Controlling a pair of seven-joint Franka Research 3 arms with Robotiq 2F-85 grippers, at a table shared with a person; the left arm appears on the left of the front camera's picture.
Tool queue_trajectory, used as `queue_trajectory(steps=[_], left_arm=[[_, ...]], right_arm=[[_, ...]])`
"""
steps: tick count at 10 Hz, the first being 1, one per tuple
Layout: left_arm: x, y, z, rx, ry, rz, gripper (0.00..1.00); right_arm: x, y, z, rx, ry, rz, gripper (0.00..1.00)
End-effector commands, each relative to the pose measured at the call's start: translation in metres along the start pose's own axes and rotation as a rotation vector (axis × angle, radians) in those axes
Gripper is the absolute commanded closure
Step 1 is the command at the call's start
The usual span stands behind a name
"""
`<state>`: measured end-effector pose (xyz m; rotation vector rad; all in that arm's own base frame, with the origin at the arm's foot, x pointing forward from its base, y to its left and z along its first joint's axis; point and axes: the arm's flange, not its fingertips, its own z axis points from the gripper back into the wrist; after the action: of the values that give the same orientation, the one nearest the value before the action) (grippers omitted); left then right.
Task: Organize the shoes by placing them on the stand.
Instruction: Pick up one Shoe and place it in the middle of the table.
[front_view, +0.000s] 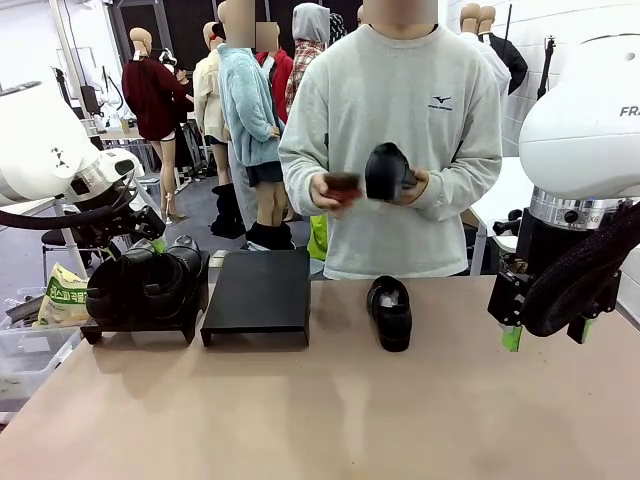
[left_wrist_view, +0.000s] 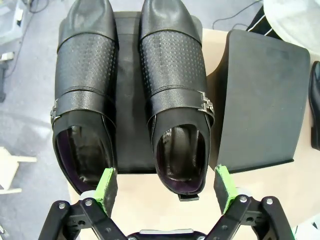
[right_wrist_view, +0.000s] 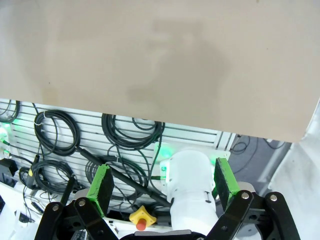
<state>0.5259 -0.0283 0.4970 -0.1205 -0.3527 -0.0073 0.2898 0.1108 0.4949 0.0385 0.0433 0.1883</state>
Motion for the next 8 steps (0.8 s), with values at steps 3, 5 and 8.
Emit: queue_trajectory(steps=[3, 5, 8], left_arm=[[-0.063, -0.065, 0.039, -0.124, 0.009, -0.111, 0.0], [-0.105, -0.102, 0.079, -0.236, 0.106, -0.188, 0.0], [-0.137, -0.127, 0.07, -0.265, 0.388, -0.148, 0.0]], right_arm=[[0.003, 0.001, 0.002, 0.005, 0.002, 0.004, 0.0], [0.003, 0.001, 0.002, 0.005, 0.002, 0.004, 0.0], [0.003, 0.001, 0.002, 0.005, 0.002, 0.004, 0.0]])
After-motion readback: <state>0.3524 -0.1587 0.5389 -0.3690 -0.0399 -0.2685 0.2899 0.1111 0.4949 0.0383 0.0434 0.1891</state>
